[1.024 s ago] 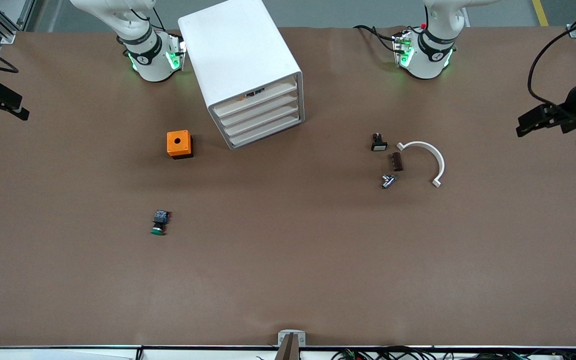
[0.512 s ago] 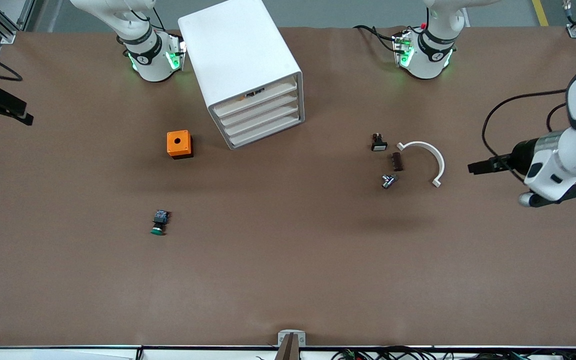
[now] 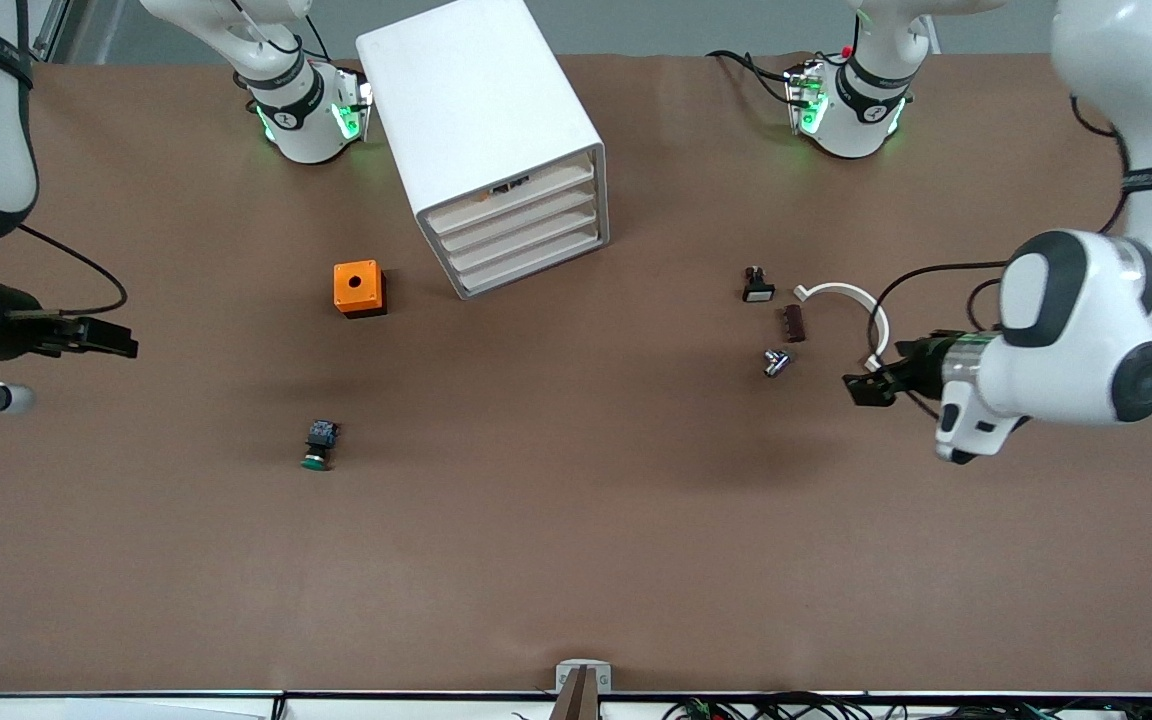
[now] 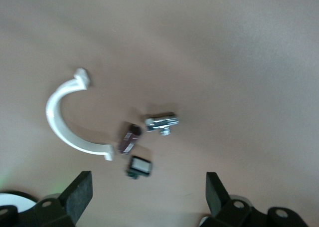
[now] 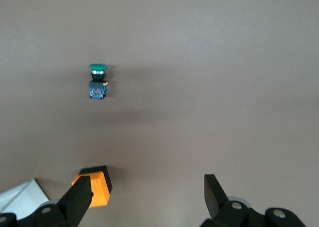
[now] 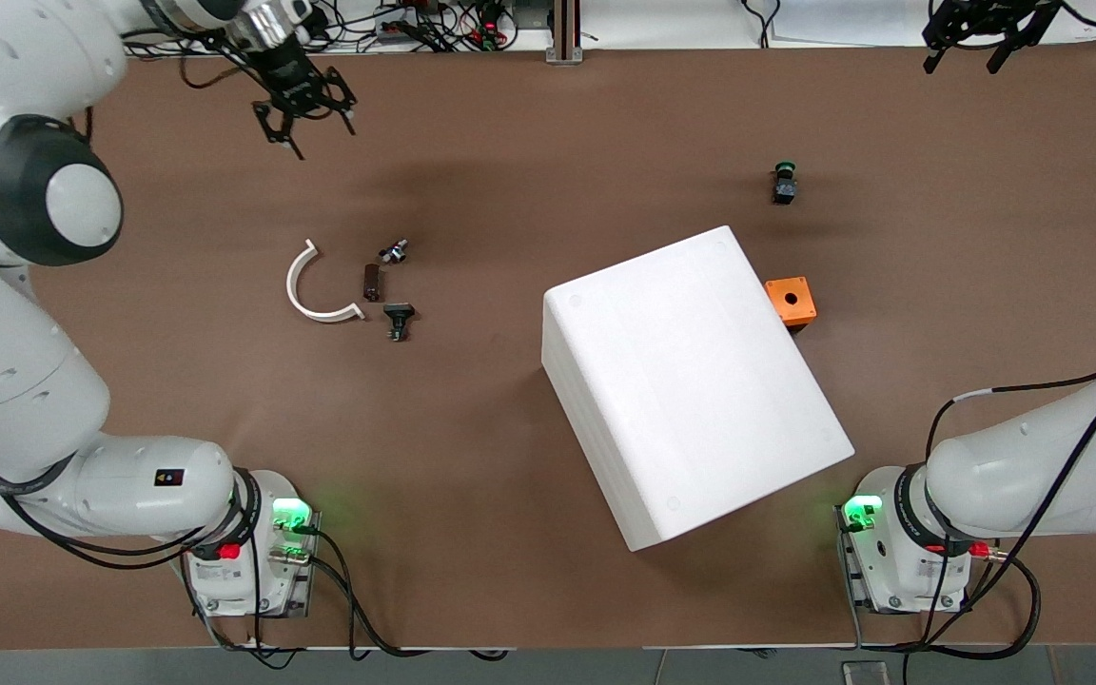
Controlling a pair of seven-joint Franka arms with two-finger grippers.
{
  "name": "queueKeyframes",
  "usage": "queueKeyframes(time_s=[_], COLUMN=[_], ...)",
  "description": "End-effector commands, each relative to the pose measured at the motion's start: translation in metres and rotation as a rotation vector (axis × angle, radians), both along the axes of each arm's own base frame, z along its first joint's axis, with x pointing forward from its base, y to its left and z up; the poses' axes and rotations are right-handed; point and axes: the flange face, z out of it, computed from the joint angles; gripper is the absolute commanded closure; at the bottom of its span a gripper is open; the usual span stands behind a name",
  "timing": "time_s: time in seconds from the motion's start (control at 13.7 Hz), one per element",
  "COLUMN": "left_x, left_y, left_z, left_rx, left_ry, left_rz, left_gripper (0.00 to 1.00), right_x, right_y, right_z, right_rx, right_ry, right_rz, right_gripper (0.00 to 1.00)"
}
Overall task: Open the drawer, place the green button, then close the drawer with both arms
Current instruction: 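Grasp the button with the right gripper while the left gripper reaches the drawer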
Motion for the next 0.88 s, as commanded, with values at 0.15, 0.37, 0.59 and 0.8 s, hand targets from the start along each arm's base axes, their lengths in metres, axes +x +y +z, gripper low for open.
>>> queueKeyframes(time_s=[0.15, 0.37, 0.59, 0.8], left_x=[0.011, -0.001, -0.026, -0.057], left_y=[-0.090, -0.132, -0.185, -0.243], left_z=[-0.061, -0.101, -0.118, -0.118], left_rx=[0.138, 0.216, 0.316, 0.353], left_ry=[0.140, 0.241, 0.412, 0.539], left_rz=[0.276, 0.478, 0.752, 0.862], left_gripper=[0.00, 0.00, 0.00, 0.00], right_x=[0.012, 0.008, 0.008, 0.003], right_y=[0.036, 0.075, 0.089, 0.111], right_z=[-0.082, -0.123, -0.163, -0.206], right_rx=[0.037, 0.019, 0.011, 0.003], right_ry=[-0.048, -0.102, -0.127, -0.158], right_rz=[-0.083, -0.149, -0.154, -0.203], right_gripper=[0.00, 0.00, 0.00, 0.00])
